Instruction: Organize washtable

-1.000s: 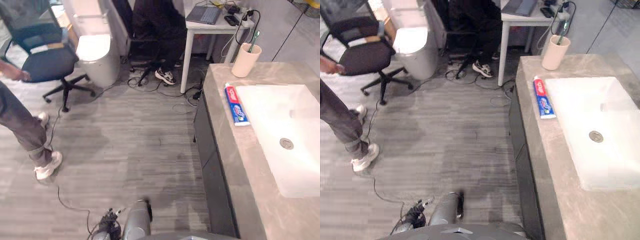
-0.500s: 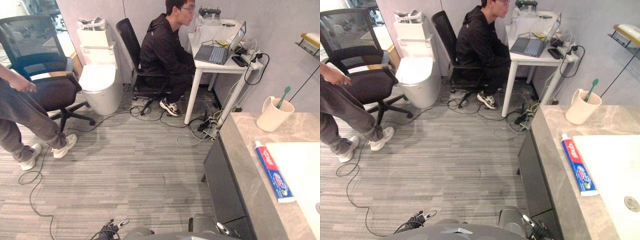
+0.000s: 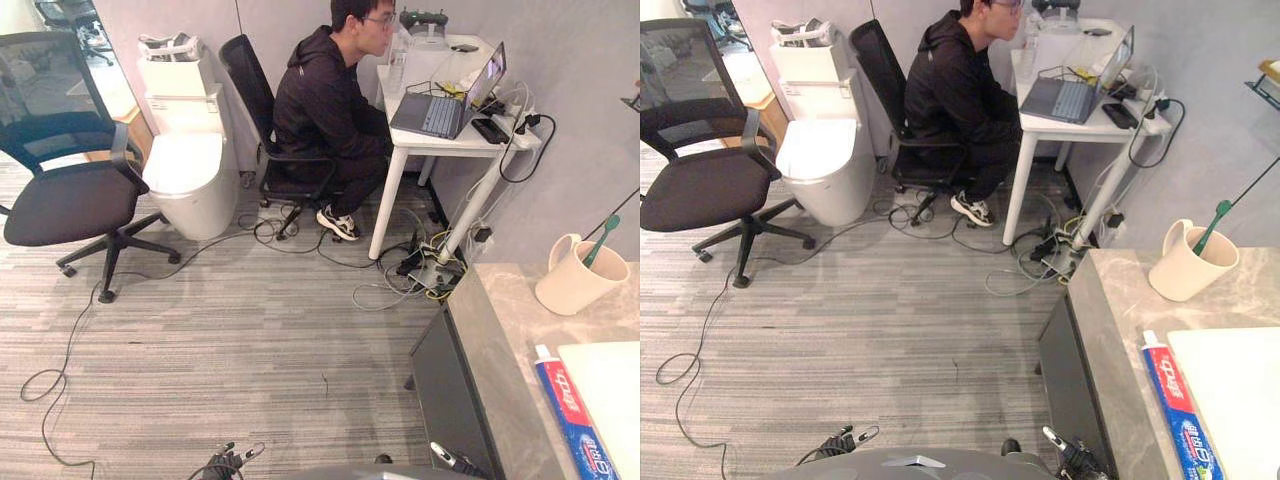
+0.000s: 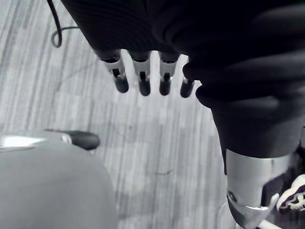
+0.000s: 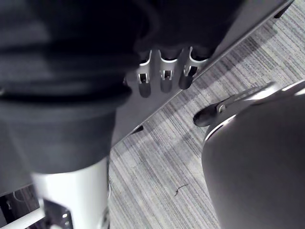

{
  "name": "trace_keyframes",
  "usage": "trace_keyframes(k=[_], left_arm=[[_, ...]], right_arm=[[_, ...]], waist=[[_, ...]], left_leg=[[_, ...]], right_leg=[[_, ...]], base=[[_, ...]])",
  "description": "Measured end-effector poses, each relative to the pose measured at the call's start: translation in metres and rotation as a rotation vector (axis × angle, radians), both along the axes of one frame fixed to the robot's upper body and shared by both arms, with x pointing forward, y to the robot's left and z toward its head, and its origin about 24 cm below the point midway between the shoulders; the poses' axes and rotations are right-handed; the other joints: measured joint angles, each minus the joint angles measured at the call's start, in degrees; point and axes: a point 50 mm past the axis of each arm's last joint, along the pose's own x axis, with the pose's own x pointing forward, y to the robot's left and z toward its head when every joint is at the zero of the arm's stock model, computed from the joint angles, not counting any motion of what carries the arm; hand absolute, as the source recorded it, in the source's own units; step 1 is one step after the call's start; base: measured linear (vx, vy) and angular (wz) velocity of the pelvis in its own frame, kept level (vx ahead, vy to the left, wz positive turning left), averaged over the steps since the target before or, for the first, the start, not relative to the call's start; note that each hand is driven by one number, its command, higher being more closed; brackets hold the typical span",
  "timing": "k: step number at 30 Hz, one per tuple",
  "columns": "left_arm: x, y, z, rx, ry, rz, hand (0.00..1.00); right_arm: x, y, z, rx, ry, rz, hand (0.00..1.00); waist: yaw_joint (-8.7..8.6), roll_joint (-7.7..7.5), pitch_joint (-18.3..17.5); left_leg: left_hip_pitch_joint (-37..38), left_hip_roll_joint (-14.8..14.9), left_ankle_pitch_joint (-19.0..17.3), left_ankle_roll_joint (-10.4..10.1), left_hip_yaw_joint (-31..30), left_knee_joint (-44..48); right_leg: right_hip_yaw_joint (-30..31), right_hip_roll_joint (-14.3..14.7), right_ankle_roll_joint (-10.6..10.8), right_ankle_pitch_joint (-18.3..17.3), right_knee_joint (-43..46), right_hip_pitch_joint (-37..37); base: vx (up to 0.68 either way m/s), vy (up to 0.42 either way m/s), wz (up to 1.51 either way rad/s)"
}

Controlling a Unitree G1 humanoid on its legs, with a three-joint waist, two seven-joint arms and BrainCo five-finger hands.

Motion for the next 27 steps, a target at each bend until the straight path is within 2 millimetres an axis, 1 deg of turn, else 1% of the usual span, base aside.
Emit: trace_keyframes(k=[3, 5, 6, 7, 9, 10, 11, 12, 13, 14, 15, 16, 17, 18, 19, 20, 21, 22, 23, 24, 25, 26, 27], left_arm=[[0.0, 0.0, 0.0, -0.001, 0.005, 0.002, 0.0], [0.0, 0.001, 0.0, 0.001, 0.007, 0.004, 0.0], [0.001, 0.002, 0.0, 0.002, 0.005, 0.013, 0.0], [0.001, 0.003, 0.0, 0.004, 0.01, 0.031, 0.0], [-0.006, 0.006, -0.001, 0.003, 0.031, 0.066, 0.0], [-0.011, 0.006, -0.002, 0.002, 0.045, 0.089, 0.0], [-0.022, 0.009, -0.002, 0.004, 0.059, 0.17, 0.0], [-0.018, 0.009, -0.002, -0.002, 0.038, 0.215, 0.0], [-0.016, 0.006, -0.001, -0.007, 0.023, 0.242, 0.0], [-0.019, 0.002, -0.002, -0.02, 0.018, 0.277, 0.0], [-0.027, 0.001, -0.003, -0.023, 0.038, 0.303, 0.0], [-0.028, 0.0, -0.003, -0.025, 0.04, 0.319, 0.0], [-0.024, 0.001, -0.003, -0.025, 0.03, 0.33, 0.0], [-0.023, 0.003, -0.002, -0.024, 0.021, 0.341, 0.0], [-0.023, 0.004, -0.002, -0.021, 0.021, 0.342, 0.0], [-0.024, 0.004, -0.002, -0.017, 0.025, 0.342, 0.0], [-0.023, 0.003, -0.002, -0.016, 0.026, 0.341, 0.0], [-0.023, 0.002, -0.002, -0.016, 0.026, 0.341, 0.0], [-0.026, 0.006, -0.002, 0.0, 0.036, 0.334, 0.0], [-0.022, 0.014, 0.0, 0.028, 0.026, 0.312, 0.0], [-0.019, 0.016, 0.001, 0.036, 0.017, 0.304, 0.0], [-0.014, 0.017, 0.002, 0.042, -0.005, 0.279, 0.0], [-0.013, 0.016, 0.002, 0.041, -0.007, 0.269, 0.0]], right_arm=[[0.0, 0.0, 0.0, -0.001, 0.004, -0.003, 0.0], [0.0, -0.001, 0.0, -0.004, 0.007, -0.002, 0.0], [0.0, -0.001, 0.0, -0.007, 0.011, -0.003, 0.0], [-0.004, -0.001, -0.001, -0.007, 0.025, -0.015, 0.0], [-0.009, -0.001, -0.002, -0.011, 0.046, -0.009, 0.0], [-0.013, -0.001, -0.002, 0.011, 0.055, 0.015, 0.0], [-0.015, -0.002, -0.002, 0.059, 0.061, 0.064, 0.0], [-0.014, -0.002, -0.002, 0.069, 0.047, 0.044, 0.0], [-0.014, -0.005, -0.002, 0.061, 0.048, 0.038, 0.0], [-0.015, -0.01, -0.001, 0.036, 0.058, 0.043, 0.0], [-0.015, -0.013, -0.001, 0.011, 0.075, 0.054, 0.0], [-0.013, -0.013, 0.0, 0.002, 0.075, 0.048, 0.0], [-0.01, -0.011, -0.001, -0.018, 0.078, 0.018, 0.0], [-0.007, -0.008, -0.001, -0.029, 0.075, -0.01, 0.0], [-0.004, -0.007, -0.001, -0.037, 0.069, -0.015, 0.0], [0.0, -0.008, 0.0, -0.05, 0.06, -0.016, 0.0], [0.002, -0.01, 0.001, -0.065, 0.049, -0.015, 0.0], [0.003, -0.011, 0.001, -0.074, 0.042, -0.012, 0.0], [0.002, -0.006, 0.0, -0.064, 0.045, -0.012, 0.0], [-0.003, 0.001, -0.002, -0.039, 0.061, -0.012, 0.0], [-0.006, 0.004, -0.003, -0.033, 0.071, -0.015, 0.0], [-0.013, 0.004, -0.004, -0.03, 0.084, -0.024, 0.0], [-0.012, 0.003, -0.004, -0.031, 0.081, -0.029, 0.0]], waist=[[0.0, 0.18, 0.1], [-0.1, 0.16, 0.2], [-0.09, 0.07, 0.3], [-0.11, -0.15, 0.8], [-0.14, -0.34, 1.0], [-0.04, -0.4, 1.1], [-0.05, -0.19, 1.7], [-0.09, -0.04, 2.5], [0.05, 0.39, 3.0], [1.34, 1.02, 3.5], [1.97, 1.54, 3.7], [1.84, 1.58, 3.9], [1.81, 1.11, 5.2], [1.98, 0.54, 5.8], [2.11, 0.27, 6.0], [2.22, 0.24, 6.0], [2.34, 0.9, 6.1], [2.46, 1.22, 6.4], [2.91, 0.39, 6.1], [2.75, -1.63, 4.9], [2.52, -2.04, 4.7], [2.04, -2.25, 4.4], [1.95, -2.02, 4.1]], left_leg=[[-0.1, 0.0, 0.0, 0.0, 0.1, 0.0], [-0.8, 0.1, -0.2, -0.2, -0.2, 0.2], [-1.2, 0.1, -0.7, -0.4, -0.6, 0.3], [-1.5, 0.5, -2.9, -0.3, -0.7, 2.1], [-2.1, 1.1, -6.0, -1.1, -0.6, 6.8], [-2.4, 1.7, -8.3, -2.6, -0.3, 10.8], [-5.8, 3.1, -11.5, -4.0, 1.1, 23.8], [-11.8, 3.4, -9.9, -3.0, 2.5, 36.5], [-15.6, 3.6, -6.9, -1.7, 3.0, 44.0], [-20.4, 3.8, -0.2, -1.1, 3.0, 53.4], [-23.6, 3.8, -1.1, -0.4, 2.5, 57.4], [-25.0, 3.8, -2.7, 0.0, 2.1, 56.8], [-26.0, 3.8, -5.5, -0.3, 1.0, 53.0], [-26.9, 3.8, -7.1, -0.9, -1.2, 47.5], [-27.0, 3.7, -7.2, -0.9, -2.9, 43.9], [-26.8, 3.5, -6.8, -1.6, -8.5, 36.6], [-25.6, 3.4, -7.2, -2.3, -15.5, 30.8], [-24.8, 3.7, -6.9, -5.8, -17.6, 29.3], [-24.2, 1.9, -8.6, -6.4, -14.1, 32.1], [-24.5, 0.8, -10.1, -4.3, -10.3, 32.6], [-24.4, 0.4, -10.6, -3.4, -8.8, 32.8], [-23.8, -0.6, -11.5, -1.9, -6.5, 32.6], [-23.3, -0.9, -11.8, -1.2, -5.0, 32.4]], right_leg=[[0.0, -0.1, -0.1, -0.5, 0.8, -0.4], [0.0, -0.3, -0.5, -2.7, 4.2, -2.6], [0.0, -0.4, -0.6, -4.5, 7.1, -4.1], [0.0, -0.5, -1.3, -7.5, 12.4, -5.7], [0.0, -0.1, -2.2, -10.8, 18.3, -6.4], [0.0, 0.6, -2.8, -13.6, 22.1, -6.5], [0.5, 1.3, -3.8, -17.5, 24.3, -5.9], [0.6, 1.1, -4.0, -18.8, 25.8, -5.8], [1.2, 1.3, -4.1, -19.1, 26.1, -5.5], [3.6, 1.5, -4.3, -19.2, 25.9, -4.8], [5.4, 1.5, -4.6, -19.5, 25.6, -4.8], [6.0, 1.6, -4.4, -19.6, 25.3, -4.7], [7.6, 1.6, -4.0, -19.9, 25.2, -4.0], [9.7, 1.6, -3.4, -20.4, 25.3, -3.8], [10.8, 1.5, -2.8, -20.7, 25.4, -3.8], [13.4, 1.6, -1.5, -21.7, 26.0, -4.6], [16.5, 2.2, 0.1, -22.6, 26.5, -5.0], [18.3, 2.3, 1.0, -23.1, 26.7, -4.8], [23.0, 1.0, 1.9, -23.9, 26.2, -4.1], [27.4, -0.2, 1.8, -24.2, 26.3, -3.9], [28.9, -0.1, 2.0, -23.9, 27.2, -4.1], [29.8, -0.4, 1.2, -21.4, 27.8, -4.4], [29.8, -1.2, 0.9, -20.2, 27.6, -5.2]], base=[[-0.03, -0.004, -0.02], [-0.04, -0.019, 0.02], [-0.01, -0.057, 0.12], [0.01, -0.08, 0.09], [0.07, -0.124, 0.04], [0.15, -0.164, 0.02], [0.13, -0.152, 0.09], [0.08, -0.122, 0.08], [0.04, -0.015, -0.27], [0.1, 0.069, -0.78], [0.15, 0.131, -0.84], [0.2, 0.135, -0.71], [0.21, 0.157, -0.59], [0.21, 0.179, -0.71], [0.19, 0.252, -0.98], [0.25, 0.361, -1.26], [0.28, 0.437, -1.37], [0.37, 0.5, -1.47], [0.34, 0.496, -1.3], [0.32, 0.46, -1.12], [0.3, 0.425, -0.87], [0.3, 0.342, -0.68], [0.4, 0.484, -1.22]])
